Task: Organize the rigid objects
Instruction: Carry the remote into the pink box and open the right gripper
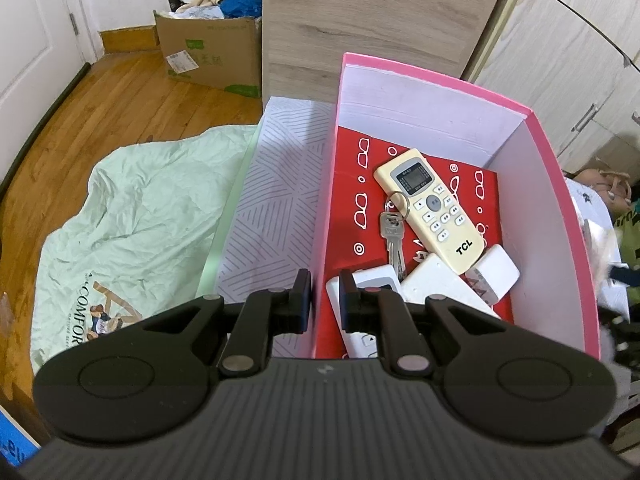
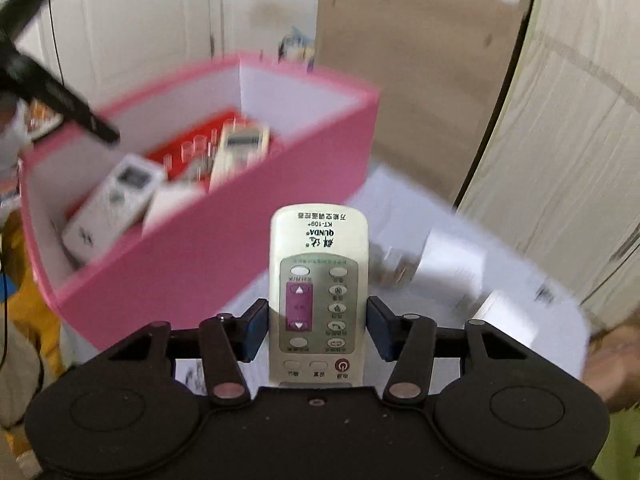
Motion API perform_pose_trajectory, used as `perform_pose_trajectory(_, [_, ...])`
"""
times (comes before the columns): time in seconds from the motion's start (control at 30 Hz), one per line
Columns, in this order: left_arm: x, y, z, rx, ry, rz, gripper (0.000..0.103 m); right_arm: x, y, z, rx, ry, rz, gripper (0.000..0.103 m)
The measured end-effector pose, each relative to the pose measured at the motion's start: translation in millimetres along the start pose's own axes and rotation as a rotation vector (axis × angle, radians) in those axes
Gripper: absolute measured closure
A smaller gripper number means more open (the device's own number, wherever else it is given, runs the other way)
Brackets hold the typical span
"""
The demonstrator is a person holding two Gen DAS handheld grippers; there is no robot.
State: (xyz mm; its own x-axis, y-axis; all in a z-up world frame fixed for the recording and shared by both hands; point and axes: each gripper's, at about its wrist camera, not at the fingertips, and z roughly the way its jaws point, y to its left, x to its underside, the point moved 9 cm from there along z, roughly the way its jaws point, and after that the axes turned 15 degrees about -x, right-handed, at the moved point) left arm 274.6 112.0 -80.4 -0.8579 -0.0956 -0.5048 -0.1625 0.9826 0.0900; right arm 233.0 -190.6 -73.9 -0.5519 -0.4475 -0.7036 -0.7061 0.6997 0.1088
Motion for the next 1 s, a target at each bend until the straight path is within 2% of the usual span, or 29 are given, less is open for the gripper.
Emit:
perform_pose_trajectory(0.2, [-1.0,0.3,0.7,0.004,0.004,-0.006,0.091,-47.1,-3.8,-33.1,0.037,-0.103,-0.013,0.045])
perform_pose_trajectory(0.33, [-0.6,-0.4,0.5,0.002,0.005,-0.008,0.091,-82.8,17.3,-59.0,0.043,-0.181,-0.072,0.045])
perform_pose_trajectory(0.4, [-0.8,-0.2,0.3,0.002,0.003,-0.005,0.091,-103.2,33.1,-70.5,0.007,-0.227,-0.095,0.045])
perform_pose_trajectory(0.5, [-0.9,-0.2,0.4,0.004,0.005,-0.009,0.091,-133.7,55.6,-66.2,-0.121,-0.245,-0.057,0.045])
perform_pose_trajectory(0.6, [-1.7,-0.5,-0.1,0.003,0.009,-0.012,0.091,-164.6,64.7,-35.8,-0.254,-0.168,0.054,0.045])
perform_pose_trajectory(0.73, [-3.4,3.1,-1.4,0.018,0.014,-0.027,0.091,-191.8,61.4,29.7,-0.356,-0.060,0.249,0.045])
perform_pose_trajectory(0.83, [-3.0,5.1,-3.6,0.030,0.009,-0.027,0.091,-190.7,52.1,83.6,-0.382,0.010,0.389,0.045])
perform_pose_trajectory(1.0, [0.3,6.6,-6.8,0.036,-0.003,-0.015,0.092,-163.4,52.1,149.1,-0.478,0.063,0.546,0.045])
